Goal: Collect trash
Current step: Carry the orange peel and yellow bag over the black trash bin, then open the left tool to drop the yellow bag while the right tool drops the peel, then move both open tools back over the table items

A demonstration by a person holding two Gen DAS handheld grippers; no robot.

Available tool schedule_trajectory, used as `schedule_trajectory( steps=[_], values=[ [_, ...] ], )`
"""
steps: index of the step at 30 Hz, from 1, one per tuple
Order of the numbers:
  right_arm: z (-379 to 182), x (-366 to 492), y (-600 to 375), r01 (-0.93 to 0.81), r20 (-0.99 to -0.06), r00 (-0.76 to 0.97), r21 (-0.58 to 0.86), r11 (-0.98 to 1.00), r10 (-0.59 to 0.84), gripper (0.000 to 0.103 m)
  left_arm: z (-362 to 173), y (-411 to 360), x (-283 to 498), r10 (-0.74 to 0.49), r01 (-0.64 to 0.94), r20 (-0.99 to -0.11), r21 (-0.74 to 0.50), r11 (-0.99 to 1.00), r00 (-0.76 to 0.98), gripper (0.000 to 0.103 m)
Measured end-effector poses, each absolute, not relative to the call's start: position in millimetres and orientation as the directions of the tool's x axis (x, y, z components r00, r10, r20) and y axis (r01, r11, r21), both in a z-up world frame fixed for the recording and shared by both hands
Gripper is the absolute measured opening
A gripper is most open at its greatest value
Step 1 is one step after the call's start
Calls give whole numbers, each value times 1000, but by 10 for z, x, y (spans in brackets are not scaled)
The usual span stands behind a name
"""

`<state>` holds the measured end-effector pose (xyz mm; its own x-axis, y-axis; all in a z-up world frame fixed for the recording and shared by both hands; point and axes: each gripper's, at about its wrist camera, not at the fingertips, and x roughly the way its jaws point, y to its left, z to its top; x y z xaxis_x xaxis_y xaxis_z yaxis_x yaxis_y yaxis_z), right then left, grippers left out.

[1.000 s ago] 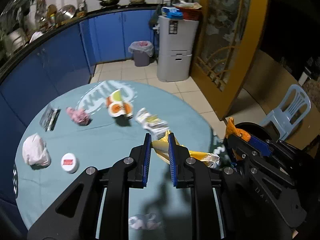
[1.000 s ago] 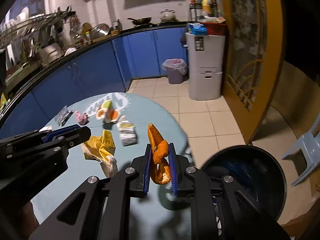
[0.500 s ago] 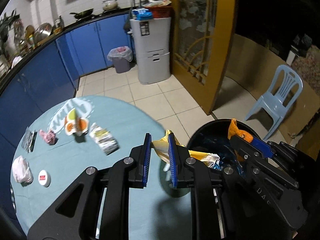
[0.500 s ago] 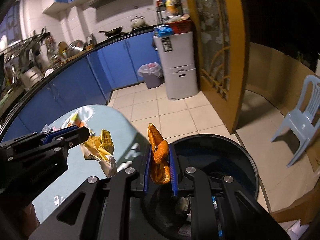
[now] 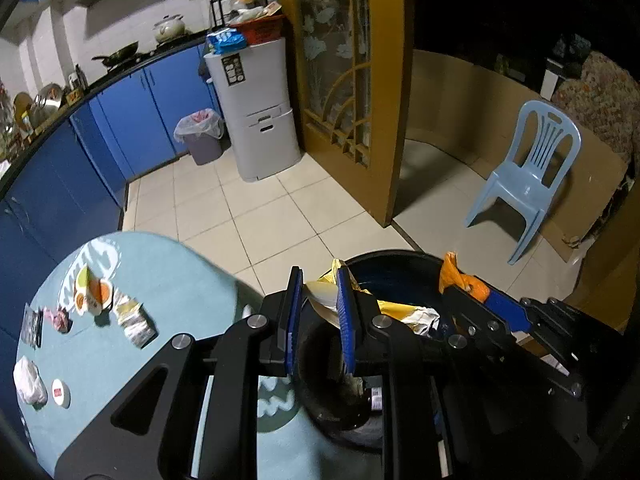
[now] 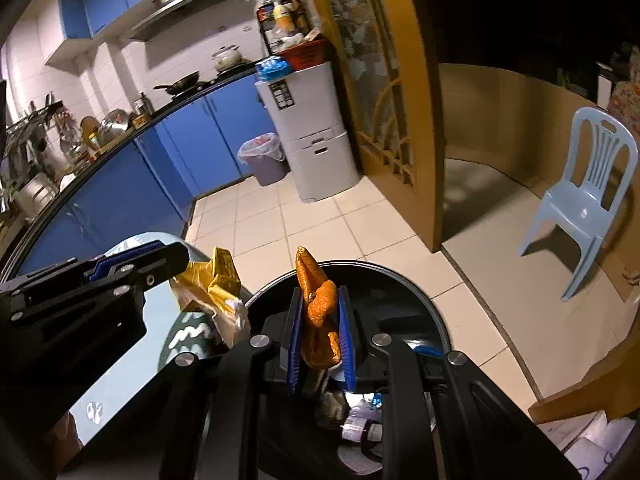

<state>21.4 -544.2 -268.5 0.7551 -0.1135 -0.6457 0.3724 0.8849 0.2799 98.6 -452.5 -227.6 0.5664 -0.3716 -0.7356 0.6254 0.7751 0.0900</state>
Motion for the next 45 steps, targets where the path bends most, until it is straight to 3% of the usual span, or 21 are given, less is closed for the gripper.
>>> schedule_trajectory(
  steps=[9, 10, 11, 13, 16, 35, 36, 37, 38, 39, 45],
  values=[
    [-2773, 154, -5615, 408, -657, 744, 301, 862, -122, 16, -2377, -4747, 1033, -356, 636, -765, 88, 767, 536, 25],
    [-2785, 164, -5608, 408, -659, 742, 300, 862, -121, 16, -2397, -4738, 1052, -352, 633, -771, 84, 769, 530, 37],
    [-2800, 180, -5601, 407, -662, 740, 299, 863, -119, 16, -2421, -4727, 1071, -339, 623, -776, 88, 777, 532, 67],
    [-2817, 209, -5593, 407, -666, 737, 301, 863, -115, 16, -2406, -4649, 1079, -340, 599, -756, 86, 796, 559, 100],
    [-2846, 244, -5594, 408, -671, 733, 303, 861, -112, 16, -2342, -4582, 1051, -342, 586, -717, 114, 802, 608, 100],
    [-2970, 468, -5514, 389, -715, 698, 330, 860, -42, 20, -2302, -4330, 1223, -293, 514, -723, 100, 852, 626, 100],
    [-2984, 481, -5500, 389, -721, 692, 324, 863, -41, 23, -2299, -4317, 1227, -293, 512, -724, 97, 853, 625, 100],
    [-2988, 498, -5484, 389, -725, 687, 314, 866, -46, 40, -2297, -4306, 1226, -292, 510, -724, 96, 855, 625, 100],
    [-2988, 511, -5471, 391, -728, 684, 306, 868, -52, 86, -2292, -4294, 1234, -291, 509, -724, 96, 856, 626, 100],
    [-2989, 517, -5463, 386, -724, 688, 311, 869, -46, 97, -2289, -4284, 1237, -291, 508, -724, 95, 856, 626, 100],
    [-3000, 547, -5411, 374, -733, 680, 321, 870, -21, 96, -2267, -4210, 1262, -296, 503, -723, 82, 860, 624, 100]
  ],
)
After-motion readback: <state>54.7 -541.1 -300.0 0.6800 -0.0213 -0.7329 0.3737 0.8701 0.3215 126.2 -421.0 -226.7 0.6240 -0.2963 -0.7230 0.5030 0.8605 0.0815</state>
